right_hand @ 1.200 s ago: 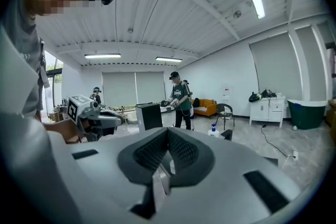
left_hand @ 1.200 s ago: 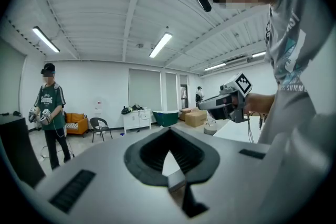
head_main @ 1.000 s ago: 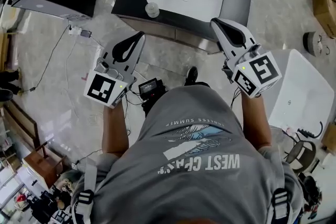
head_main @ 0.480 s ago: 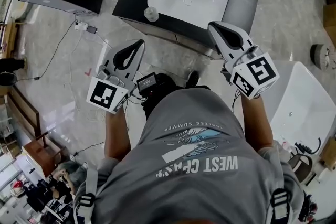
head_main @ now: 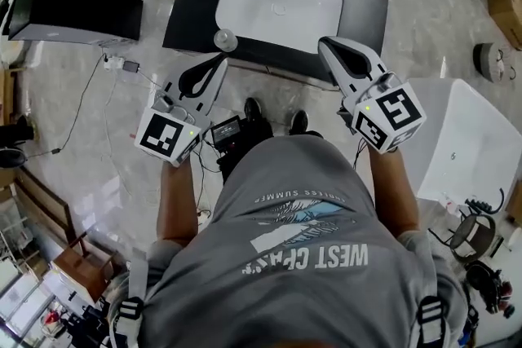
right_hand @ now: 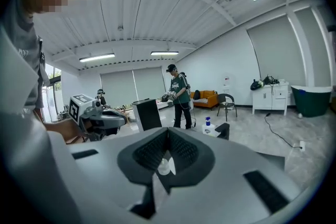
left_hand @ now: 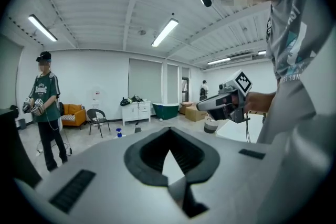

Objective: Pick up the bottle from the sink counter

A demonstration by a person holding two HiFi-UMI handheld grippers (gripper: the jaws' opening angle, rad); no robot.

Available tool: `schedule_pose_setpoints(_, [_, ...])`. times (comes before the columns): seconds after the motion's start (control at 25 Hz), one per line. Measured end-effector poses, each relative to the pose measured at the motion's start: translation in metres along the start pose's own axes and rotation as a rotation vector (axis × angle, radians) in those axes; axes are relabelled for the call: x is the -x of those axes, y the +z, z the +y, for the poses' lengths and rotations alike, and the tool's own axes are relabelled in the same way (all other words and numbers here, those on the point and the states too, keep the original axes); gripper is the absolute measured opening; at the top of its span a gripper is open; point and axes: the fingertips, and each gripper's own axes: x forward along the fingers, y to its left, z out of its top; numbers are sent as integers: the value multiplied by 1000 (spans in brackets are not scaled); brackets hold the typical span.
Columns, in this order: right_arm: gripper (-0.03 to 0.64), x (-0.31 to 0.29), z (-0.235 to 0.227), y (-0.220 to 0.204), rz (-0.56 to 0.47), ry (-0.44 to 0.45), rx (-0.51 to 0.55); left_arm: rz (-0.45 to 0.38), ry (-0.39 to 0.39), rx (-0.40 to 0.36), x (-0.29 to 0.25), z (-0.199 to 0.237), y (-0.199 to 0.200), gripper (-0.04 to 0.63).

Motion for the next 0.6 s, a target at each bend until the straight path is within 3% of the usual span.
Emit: schedule_pose_setpoints(0.6, [3, -58, 0, 4, 25, -171, -37, 19, -198, -5, -23, 79, -21, 3])
